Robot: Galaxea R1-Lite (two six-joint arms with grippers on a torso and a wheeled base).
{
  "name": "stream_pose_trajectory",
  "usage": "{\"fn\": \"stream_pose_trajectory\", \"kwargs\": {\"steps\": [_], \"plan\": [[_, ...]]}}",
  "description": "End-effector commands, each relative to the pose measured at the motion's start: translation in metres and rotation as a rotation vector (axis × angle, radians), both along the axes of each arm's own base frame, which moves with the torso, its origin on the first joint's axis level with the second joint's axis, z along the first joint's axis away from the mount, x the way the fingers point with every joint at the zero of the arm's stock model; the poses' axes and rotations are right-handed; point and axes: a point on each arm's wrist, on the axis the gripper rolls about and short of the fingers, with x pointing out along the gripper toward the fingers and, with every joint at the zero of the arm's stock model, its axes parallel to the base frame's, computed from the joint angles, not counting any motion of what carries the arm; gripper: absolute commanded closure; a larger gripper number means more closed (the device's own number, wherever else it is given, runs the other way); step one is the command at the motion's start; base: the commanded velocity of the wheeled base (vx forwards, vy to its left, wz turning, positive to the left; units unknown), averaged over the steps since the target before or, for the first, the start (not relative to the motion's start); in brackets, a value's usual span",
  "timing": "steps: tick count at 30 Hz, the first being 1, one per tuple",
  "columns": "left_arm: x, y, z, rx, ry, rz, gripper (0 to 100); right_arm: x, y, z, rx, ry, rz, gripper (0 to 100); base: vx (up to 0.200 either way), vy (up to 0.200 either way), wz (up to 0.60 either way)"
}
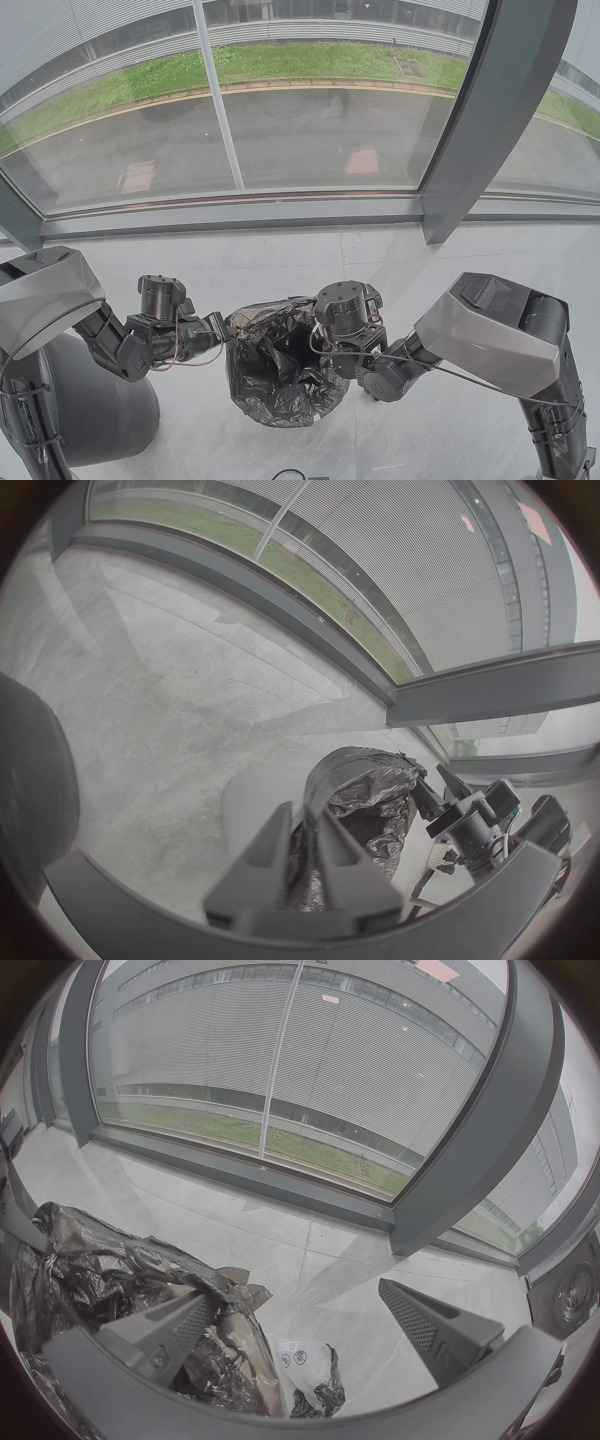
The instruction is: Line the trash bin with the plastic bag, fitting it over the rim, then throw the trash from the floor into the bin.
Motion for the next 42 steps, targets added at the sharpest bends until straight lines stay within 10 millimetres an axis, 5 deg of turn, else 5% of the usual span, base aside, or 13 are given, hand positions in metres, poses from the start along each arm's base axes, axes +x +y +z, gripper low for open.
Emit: {"fn": "stream_pose_trajectory", "kwargs": {"steps": [1, 22, 42], "plan": [[0.001, 0.003, -0.004, 0.026, -0.002, -0.008, 0, 0.000, 0.001, -0.002, 0.001, 0.001, 0.003, 0, 0.000, 0.000, 0.00], [0.014, 0.028, -0.011, 0.069, -0.023, 0.048, 0, 0.002, 0.001, 0.001, 0.022, -0.021, 0.003, 0, 0.000, 0.000, 0.00], [0.021, 0.039, -0.040, 0.184, -0.002, 0.012, 0, 0.003, 0.001, -0.004, 0.028, -0.026, 0.001, 0, 0.000, 0.000, 0.00]]}}
